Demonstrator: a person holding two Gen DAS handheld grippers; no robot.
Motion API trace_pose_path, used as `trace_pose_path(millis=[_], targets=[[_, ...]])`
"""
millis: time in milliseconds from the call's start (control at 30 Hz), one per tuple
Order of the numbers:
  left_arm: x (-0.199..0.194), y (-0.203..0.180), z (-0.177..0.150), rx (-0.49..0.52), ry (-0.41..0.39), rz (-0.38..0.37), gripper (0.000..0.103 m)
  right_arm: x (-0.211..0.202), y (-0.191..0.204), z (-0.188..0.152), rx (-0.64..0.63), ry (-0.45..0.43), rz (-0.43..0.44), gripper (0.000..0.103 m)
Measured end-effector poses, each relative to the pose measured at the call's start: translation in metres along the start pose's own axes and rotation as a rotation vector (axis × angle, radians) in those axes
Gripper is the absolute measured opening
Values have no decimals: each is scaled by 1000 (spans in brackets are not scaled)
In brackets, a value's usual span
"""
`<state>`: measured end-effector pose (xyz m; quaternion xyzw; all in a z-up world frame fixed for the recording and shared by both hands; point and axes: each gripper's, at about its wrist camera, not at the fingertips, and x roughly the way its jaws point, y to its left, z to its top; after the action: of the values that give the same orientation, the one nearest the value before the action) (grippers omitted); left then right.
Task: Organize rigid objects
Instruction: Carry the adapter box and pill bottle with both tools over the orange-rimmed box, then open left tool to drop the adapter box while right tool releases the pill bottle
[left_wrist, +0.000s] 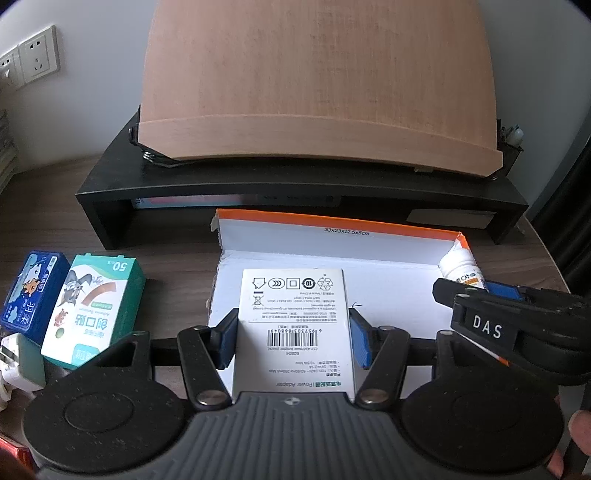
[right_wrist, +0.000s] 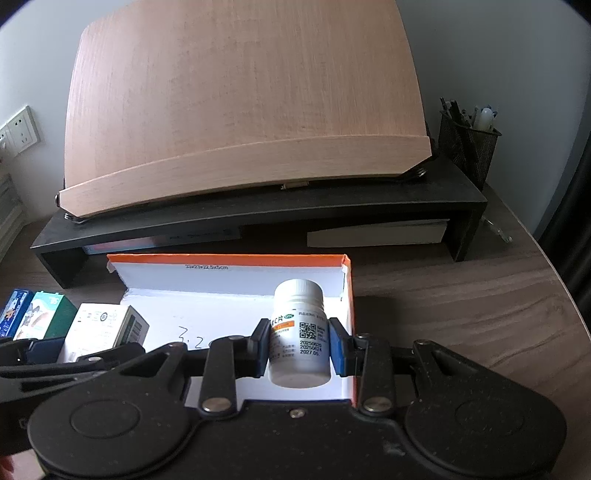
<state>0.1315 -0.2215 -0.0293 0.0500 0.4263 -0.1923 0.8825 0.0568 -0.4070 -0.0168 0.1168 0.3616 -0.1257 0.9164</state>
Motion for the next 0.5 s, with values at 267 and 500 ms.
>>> trace_pose_path(millis=[267,500], targets=[[5,0,2,7,6,-3,60,5,1,2,-3,5,-16,40],[11,-5,4,22,9,-20,60,8,0,2,4,4,-27,41]])
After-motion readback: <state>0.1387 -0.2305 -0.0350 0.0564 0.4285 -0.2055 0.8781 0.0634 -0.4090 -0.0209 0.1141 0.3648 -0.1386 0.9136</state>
